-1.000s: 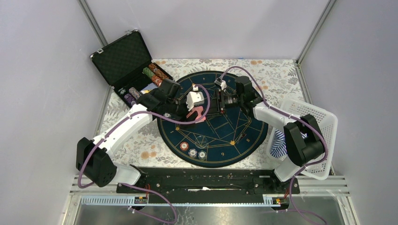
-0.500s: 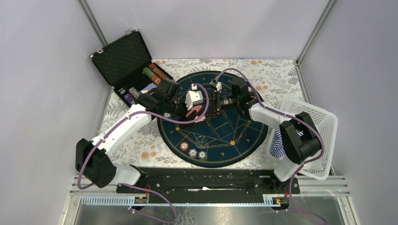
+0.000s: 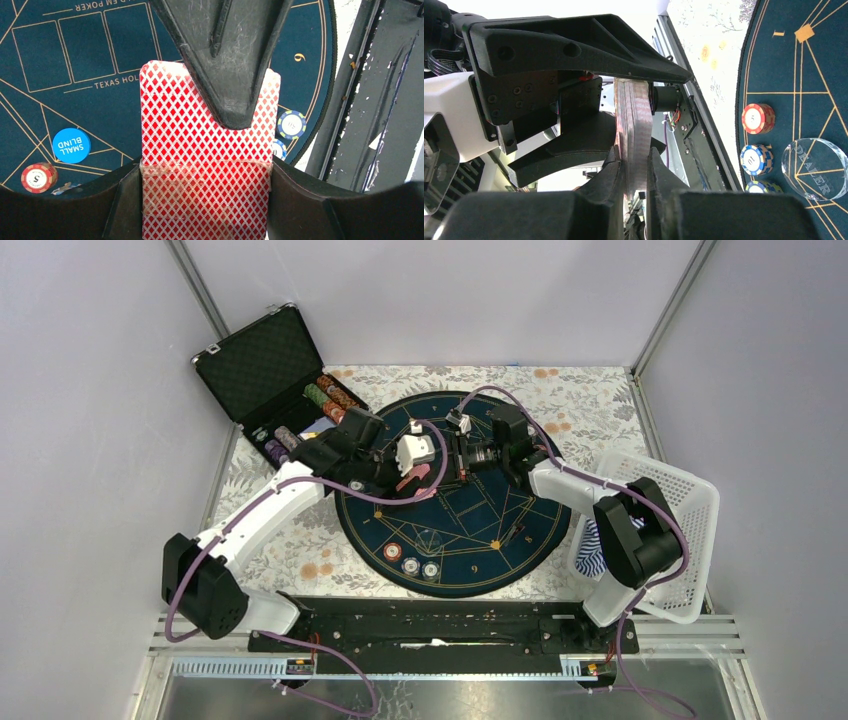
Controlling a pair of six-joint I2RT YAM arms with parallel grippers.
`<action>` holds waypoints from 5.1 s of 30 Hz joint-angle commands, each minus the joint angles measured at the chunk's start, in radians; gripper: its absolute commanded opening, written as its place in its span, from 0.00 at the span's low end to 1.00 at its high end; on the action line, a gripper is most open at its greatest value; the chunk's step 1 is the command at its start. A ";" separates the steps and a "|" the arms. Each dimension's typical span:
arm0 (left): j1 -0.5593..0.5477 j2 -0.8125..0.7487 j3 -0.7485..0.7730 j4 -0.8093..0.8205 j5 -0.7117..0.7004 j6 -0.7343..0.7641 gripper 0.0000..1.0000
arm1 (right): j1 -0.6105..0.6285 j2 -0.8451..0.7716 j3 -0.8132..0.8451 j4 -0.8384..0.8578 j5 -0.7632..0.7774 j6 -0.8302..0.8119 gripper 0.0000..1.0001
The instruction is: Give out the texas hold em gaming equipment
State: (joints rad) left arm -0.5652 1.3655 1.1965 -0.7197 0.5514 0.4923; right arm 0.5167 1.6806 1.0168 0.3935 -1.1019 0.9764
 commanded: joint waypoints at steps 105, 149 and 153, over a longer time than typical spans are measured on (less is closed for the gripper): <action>0.047 -0.033 0.005 0.009 0.027 0.037 0.00 | -0.019 0.005 0.114 -0.272 0.065 -0.238 0.24; 0.103 -0.056 0.002 -0.004 0.070 0.043 0.00 | -0.007 0.039 0.172 -0.295 0.092 -0.249 0.19; 0.105 -0.056 0.001 -0.004 0.073 0.044 0.00 | -0.016 0.031 0.171 -0.298 0.085 -0.250 0.19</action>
State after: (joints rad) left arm -0.4667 1.3624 1.1839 -0.7700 0.5694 0.5228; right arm 0.5144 1.7512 1.1809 0.1268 -1.0321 0.7605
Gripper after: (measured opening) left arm 0.687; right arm 0.192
